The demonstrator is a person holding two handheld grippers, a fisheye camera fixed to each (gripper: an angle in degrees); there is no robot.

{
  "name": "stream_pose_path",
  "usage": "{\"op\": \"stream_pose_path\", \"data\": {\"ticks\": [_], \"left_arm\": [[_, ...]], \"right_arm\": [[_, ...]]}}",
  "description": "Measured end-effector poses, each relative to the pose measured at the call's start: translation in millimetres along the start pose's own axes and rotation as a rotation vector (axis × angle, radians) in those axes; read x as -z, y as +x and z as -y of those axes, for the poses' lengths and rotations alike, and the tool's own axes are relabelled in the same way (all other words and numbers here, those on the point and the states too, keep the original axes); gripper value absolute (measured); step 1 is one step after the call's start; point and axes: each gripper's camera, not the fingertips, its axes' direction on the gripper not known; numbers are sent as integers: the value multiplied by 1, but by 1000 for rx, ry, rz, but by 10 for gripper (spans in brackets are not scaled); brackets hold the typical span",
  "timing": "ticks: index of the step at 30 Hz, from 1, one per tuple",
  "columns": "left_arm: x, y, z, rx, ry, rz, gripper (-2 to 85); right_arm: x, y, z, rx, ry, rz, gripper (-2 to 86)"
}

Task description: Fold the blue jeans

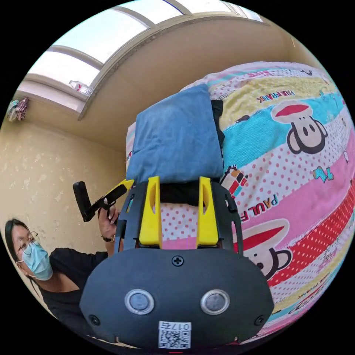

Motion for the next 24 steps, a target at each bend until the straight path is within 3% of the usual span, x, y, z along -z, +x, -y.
{"op": "stream_pose_path", "data": {"ticks": [3, 5, 8, 13, 17, 24], "left_arm": [[2, 1, 0, 10, 58, 35, 153], [11, 13, 1, -80, 94, 89, 113], [23, 23, -1, -159, 116, 4, 47], [46, 46, -2, -295, 80, -75, -1], [95, 91, -17, -527, 102, -525, -8], [128, 183, -80, -809, -73, -840, -9]], "right_arm": [[-41, -1, 11, 2, -48, 43, 122], [-45, -5, -1, -28, 22, 37, 101], [-21, -15, -35, -21, 166, 100, 39], [37, -44, -102, 32, 250, 57, 15], [116, -83, -196, 59, 401, -63, 9], [225, -156, -432, -18, 674, -367, 5]]}}
